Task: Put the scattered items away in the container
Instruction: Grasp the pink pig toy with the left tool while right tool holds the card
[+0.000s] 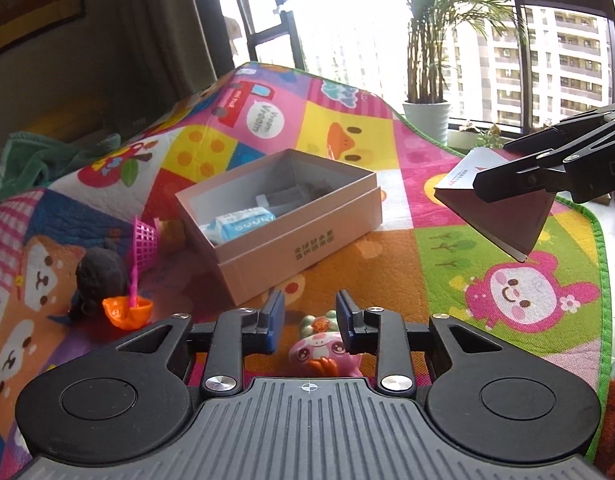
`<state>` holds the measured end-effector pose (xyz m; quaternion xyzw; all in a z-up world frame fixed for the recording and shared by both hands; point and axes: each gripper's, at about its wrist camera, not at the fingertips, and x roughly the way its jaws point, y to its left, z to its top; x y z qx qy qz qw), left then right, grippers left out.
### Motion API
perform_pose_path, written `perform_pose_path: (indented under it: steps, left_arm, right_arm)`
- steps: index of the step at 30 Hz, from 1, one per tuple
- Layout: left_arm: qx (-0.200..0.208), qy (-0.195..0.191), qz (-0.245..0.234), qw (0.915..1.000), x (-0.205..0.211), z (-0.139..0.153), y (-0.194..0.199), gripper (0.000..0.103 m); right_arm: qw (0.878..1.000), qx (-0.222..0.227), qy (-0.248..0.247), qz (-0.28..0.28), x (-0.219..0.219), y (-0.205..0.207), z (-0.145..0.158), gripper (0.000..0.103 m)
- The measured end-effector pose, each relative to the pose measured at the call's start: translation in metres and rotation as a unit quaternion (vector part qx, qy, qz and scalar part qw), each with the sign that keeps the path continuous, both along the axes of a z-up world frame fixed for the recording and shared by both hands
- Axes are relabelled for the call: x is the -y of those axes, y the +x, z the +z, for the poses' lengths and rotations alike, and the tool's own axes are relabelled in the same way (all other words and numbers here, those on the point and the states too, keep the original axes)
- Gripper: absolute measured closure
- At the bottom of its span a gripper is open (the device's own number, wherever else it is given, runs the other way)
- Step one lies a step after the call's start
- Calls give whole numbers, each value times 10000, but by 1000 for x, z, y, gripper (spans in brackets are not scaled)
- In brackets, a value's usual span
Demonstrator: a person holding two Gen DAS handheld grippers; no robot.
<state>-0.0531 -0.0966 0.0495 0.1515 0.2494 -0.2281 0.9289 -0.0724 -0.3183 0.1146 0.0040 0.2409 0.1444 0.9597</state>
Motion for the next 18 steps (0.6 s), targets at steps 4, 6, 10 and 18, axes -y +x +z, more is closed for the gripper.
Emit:
perform_pose_path:
  steps: [4,6,10,18]
  left_arm:
    - [-356,-108,-29,9993,4,-14,4,29]
    - [-428,-94,67,9990,9,-24,7,21]
    - [-443,-63,459,9979,10,-36,15,2]
    - [-1116,133,694,9912,12,-54,20,0]
  right_arm:
    - [10000,-11,52,-13,-2,-2,-3,20]
    - [10000,-39,83,-34,-5,-4,-11,20]
    - [9997,-206,61,-80,-13,4,-32,20]
    - [9981,-592,-76,-160,-23,29,-67,28]
